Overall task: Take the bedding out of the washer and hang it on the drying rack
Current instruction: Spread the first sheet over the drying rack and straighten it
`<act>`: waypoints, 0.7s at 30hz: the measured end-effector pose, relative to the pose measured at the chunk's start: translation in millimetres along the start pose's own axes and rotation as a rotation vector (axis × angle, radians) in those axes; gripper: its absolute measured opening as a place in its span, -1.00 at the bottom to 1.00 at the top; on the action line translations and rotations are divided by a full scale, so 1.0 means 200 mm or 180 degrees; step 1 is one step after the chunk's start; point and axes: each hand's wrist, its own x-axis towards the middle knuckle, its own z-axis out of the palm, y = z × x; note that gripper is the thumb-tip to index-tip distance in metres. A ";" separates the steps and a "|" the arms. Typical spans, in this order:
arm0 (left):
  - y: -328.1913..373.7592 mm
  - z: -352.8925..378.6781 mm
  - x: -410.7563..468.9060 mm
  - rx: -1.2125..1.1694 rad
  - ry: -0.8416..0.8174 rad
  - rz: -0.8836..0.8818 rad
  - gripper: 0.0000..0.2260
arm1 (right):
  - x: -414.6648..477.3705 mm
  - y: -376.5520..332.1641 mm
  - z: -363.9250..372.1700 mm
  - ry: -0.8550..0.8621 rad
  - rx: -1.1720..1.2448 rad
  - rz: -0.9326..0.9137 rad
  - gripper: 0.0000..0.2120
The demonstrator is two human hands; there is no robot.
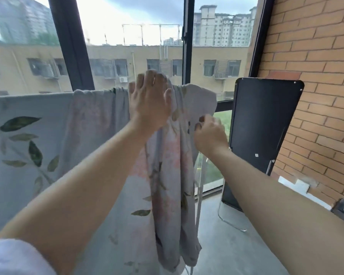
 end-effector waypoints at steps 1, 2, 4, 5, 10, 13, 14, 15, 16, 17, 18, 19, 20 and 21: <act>0.01 0.01 0.07 0.0144 -0.0148 -0.0151 -0.72 | 0.06 -0.04 -0.01 0.0074 -0.0006 -0.0129 -0.67; 0.01 0.02 0.14 0.0303 -0.0327 -0.0303 -0.68 | 0.13 -0.08 -0.03 0.0181 -0.0032 -0.0300 -0.66; -0.02 0.05 0.18 0.0574 -0.0764 -0.0537 -0.59 | 0.24 -0.17 -0.05 0.0466 -0.0099 -0.0664 -0.67; -0.04 0.06 0.17 0.0718 -0.0881 -0.0558 -0.55 | 0.29 -0.22 -0.05 0.0510 -0.0039 -0.0849 -0.69; -0.23 -0.01 0.08 0.1228 -0.0814 -0.0389 -0.59 | 0.37 -0.38 0.00 -0.0123 0.0415 -0.1551 -0.59; -0.42 -0.18 0.00 0.1366 -0.0770 -0.0493 -0.51 | 0.35 -0.41 0.05 -0.0052 0.0301 -0.1679 -0.51; -0.49 -0.24 -0.03 0.1449 -0.0758 -0.0513 -0.50 | 0.34 -0.43 0.05 -0.0010 0.0241 -0.1631 -0.49; -0.57 -0.31 -0.06 0.1508 -0.0752 -0.0531 -0.49 | 0.34 -0.45 0.06 0.0018 0.0182 -0.1565 -0.47; -0.64 -0.38 -0.09 0.1546 -0.0765 -0.0581 -0.48 | 0.34 -0.48 0.08 0.0043 0.0149 -0.1496 -0.45; -0.70 -0.45 -0.11 0.1565 -0.0779 -0.0641 -0.47 | 0.33 -0.50 0.09 0.0074 0.0115 -0.1414 -0.44; -0.76 -0.51 -0.12 0.1585 -0.0775 -0.0703 -0.47 | 0.33 -0.51 0.10 0.0118 0.0084 -0.1354 -0.44; -0.82 -0.58 -0.14 0.1622 -0.0771 -0.0765 -0.47 | 0.32 -0.53 0.11 0.0172 0.0063 -0.1322 -0.44; -0.88 -0.63 -0.16 0.1656 -0.0763 -0.0813 -0.48 | 0.31 -0.54 0.12 0.0205 0.0038 -0.1292 -0.44; -0.94 -0.69 -0.18 0.1705 -0.0752 -0.0870 -0.48 | 0.30 -0.55 0.13 0.0225 0.0008 -0.1267 -0.43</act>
